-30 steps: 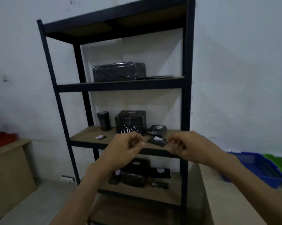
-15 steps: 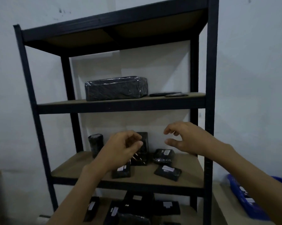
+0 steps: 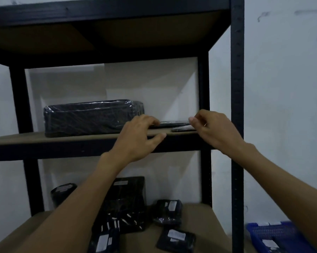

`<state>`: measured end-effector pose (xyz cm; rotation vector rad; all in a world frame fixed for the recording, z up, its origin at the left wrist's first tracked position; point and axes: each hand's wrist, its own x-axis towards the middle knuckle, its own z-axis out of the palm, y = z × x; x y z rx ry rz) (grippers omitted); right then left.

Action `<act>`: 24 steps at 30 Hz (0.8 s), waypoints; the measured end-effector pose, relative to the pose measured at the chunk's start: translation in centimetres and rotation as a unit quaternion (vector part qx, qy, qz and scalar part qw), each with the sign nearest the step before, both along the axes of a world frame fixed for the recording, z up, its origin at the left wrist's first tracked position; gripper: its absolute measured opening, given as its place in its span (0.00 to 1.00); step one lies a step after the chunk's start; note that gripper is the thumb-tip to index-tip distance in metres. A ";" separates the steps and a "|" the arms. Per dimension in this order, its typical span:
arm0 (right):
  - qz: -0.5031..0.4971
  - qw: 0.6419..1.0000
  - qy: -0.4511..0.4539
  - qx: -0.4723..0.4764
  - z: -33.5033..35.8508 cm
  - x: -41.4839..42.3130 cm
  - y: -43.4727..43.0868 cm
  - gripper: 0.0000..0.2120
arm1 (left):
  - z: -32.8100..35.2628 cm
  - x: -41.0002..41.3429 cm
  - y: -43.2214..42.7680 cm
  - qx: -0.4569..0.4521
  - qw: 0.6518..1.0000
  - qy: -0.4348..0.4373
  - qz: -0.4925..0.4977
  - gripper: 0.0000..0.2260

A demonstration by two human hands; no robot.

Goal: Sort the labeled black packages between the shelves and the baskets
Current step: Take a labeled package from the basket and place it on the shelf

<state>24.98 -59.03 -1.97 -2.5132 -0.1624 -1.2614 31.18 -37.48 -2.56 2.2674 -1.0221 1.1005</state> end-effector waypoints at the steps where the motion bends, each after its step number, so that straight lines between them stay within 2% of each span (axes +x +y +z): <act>1: -0.010 1.000 0.009 -0.001 0.3 1.0 -0.4 0.17 | -0.2 1.0 -0.5 0.007 1.000 0.008 0.014 0.21; 3: -0.052 0.998 0.030 -0.023 0.8 2.9 -0.9 0.21 | -1.0 2.9 -1.4 0.021 0.998 0.029 0.044 0.28; 5: -0.124 0.989 0.062 -0.049 1.3 4.3 -1.4 0.27 | -2.2 4.2 -2.1 0.023 0.996 0.013 0.084 0.31; 9: -0.195 0.967 0.138 -0.087 2.5 6.4 -1.9 0.30 | -3.8 5.3 -2.9 -0.027 0.990 -0.089 0.105 0.25; 13: -0.161 0.959 0.226 -0.067 3.3 8.5 -2.4 0.27 | -4.4 5.7 -3.3 -0.064 0.983 -0.145 0.098 0.21; 18: -0.109 0.951 0.284 -0.051 4.4 10.6 -3.3 0.33 | -4.8 6.3 -3.5 -0.064 0.976 -0.180 0.105 0.21; 21: -0.103 0.947 0.297 -0.062 5.4 11.8 -2.5 0.34 | -3.9 6.2 -3.5 -0.054 0.978 -0.164 0.116 0.22; 24: -0.078 0.955 0.282 -0.040 6.4 13.9 -2.1 0.34 | -0.9 5.9 -3.0 0.023 0.989 -0.080 0.125 0.27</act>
